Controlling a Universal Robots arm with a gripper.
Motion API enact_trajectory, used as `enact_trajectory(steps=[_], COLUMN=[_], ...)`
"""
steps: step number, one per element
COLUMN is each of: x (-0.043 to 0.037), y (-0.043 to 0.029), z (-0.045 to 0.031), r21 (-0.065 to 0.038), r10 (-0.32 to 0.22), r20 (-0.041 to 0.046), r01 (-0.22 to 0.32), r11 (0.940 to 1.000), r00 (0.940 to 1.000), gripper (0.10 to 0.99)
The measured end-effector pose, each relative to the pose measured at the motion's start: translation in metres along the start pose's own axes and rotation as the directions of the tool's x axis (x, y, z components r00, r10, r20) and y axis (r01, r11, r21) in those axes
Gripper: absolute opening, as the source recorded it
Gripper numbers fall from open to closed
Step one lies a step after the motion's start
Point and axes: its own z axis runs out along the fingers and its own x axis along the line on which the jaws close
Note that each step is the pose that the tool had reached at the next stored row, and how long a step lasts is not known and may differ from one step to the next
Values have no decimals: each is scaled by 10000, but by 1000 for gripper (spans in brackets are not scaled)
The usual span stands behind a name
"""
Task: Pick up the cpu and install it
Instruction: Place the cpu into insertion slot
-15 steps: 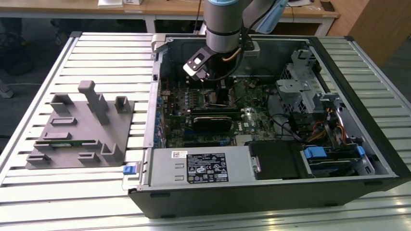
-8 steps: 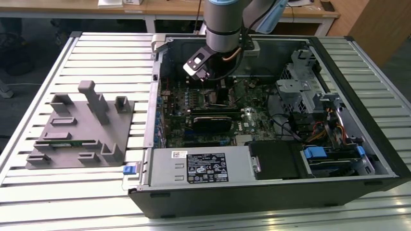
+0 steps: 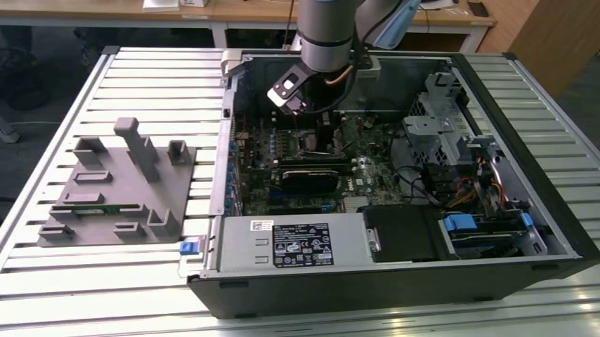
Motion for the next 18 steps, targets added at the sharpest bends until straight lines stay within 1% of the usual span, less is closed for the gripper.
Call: enact_trajectory(steps=[3,5,7,8,10,11,13,15,18], x=[-1,-2,-2,-2,-2,-2,-4,-7,-19], y=[3,5,6,7,9,9,10,11,11], z=[-56,-89,-109,-112,-118,-120,-121,-122,-122], r21=[0,1,3,2,4,4,3,4,5], r10=[-1,-1,-1,-1,-2,0,1,2,5], r20=[1,1,1,0,1,1,1,5,11], r01=[1,1,1,1,2,0,-1,-2,-5], r11=[10000,10000,10000,10000,10000,10000,10000,10000,10000], r00=[10000,10000,10000,10000,10000,10000,10000,10000,10000], gripper=[678,663,541,541,427,427,310,310,133])
